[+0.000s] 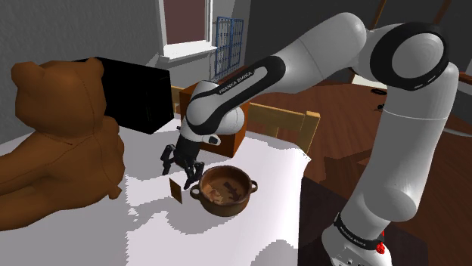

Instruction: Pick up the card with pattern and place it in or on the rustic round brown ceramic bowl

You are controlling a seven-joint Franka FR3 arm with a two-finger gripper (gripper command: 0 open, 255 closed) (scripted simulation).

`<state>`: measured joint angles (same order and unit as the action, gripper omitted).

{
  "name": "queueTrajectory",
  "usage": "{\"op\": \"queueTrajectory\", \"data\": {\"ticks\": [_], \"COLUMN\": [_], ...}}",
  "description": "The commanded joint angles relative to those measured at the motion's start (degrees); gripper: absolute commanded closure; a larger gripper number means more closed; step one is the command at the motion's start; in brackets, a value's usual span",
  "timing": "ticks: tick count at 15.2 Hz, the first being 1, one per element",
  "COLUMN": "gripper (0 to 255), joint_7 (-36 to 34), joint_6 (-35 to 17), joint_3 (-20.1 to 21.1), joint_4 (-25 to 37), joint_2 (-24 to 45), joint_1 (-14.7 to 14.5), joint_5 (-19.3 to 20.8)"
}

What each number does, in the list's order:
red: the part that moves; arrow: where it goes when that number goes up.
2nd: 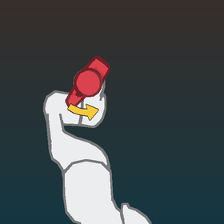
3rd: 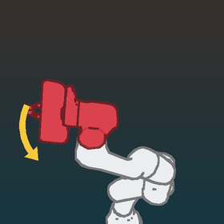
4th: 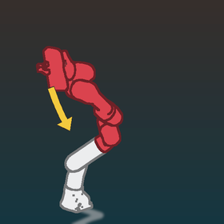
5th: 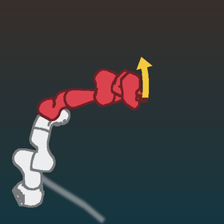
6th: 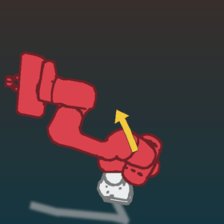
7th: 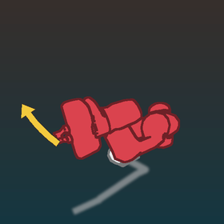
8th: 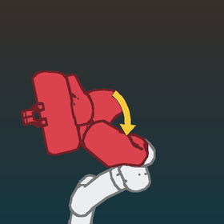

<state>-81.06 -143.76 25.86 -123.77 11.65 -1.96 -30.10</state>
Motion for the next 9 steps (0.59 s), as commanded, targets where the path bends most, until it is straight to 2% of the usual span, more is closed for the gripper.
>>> {"op": "queueTrajectory", "data": {"ticks": [1, 6, 7, 9], "gripper": [0, 0, 255, 255], "joint_7": [0.02, 0.02, 0.02, 0.02], "joint_6": [-0.29, -0.28, -0.28, -0.28], "joint_3": [0.02, 0.02, 0.02, 0.02], "joint_4": [-0.03, -0.03, -0.03, -0.03], "joint_2": [0.21, 0.2, 0.2, 0.2], "joint_1": [-0.07, -0.07, -0.07, -0.07], "joint_5": [-0.01, -0.01, -0.01, -0.01]}}
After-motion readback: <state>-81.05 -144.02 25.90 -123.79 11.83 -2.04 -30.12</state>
